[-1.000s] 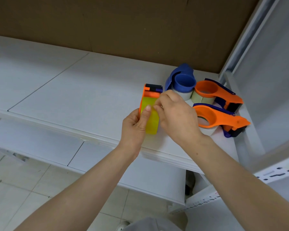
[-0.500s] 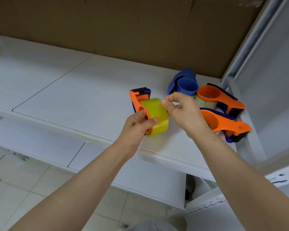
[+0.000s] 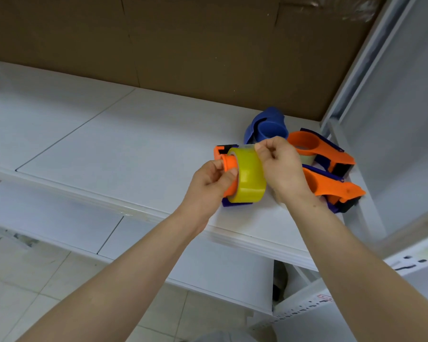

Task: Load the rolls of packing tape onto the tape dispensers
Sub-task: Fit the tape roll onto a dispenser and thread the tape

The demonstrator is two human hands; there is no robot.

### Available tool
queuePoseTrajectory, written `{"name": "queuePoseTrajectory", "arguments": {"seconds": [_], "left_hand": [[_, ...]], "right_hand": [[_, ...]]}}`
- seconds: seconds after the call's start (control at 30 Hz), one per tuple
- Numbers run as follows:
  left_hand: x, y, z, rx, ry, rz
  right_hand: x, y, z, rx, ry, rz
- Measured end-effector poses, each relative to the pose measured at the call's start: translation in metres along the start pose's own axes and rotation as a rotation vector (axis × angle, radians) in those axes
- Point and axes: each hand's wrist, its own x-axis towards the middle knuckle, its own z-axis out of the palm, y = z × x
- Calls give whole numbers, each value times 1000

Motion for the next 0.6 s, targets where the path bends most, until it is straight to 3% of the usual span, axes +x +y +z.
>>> {"name": "queuePoseTrajectory", "arguments": {"seconds": [0.1,0.2,0.33,0.43,0.6], "left_hand": [[-1,2,6,100,33,-4],[-2,4,13,234,129,111],[-3,3,21,330,183,238],[-2,1,26,276,135,180],[0,7,20,345,132,282]], "right_hand": [[-2,0,-4,-101,37,-62],[-3,0,-6,-172,88,-81],[-2,0,2,38,160,57],[3,2,9,248,171,220],[3,10,9,163,259,91]]}}
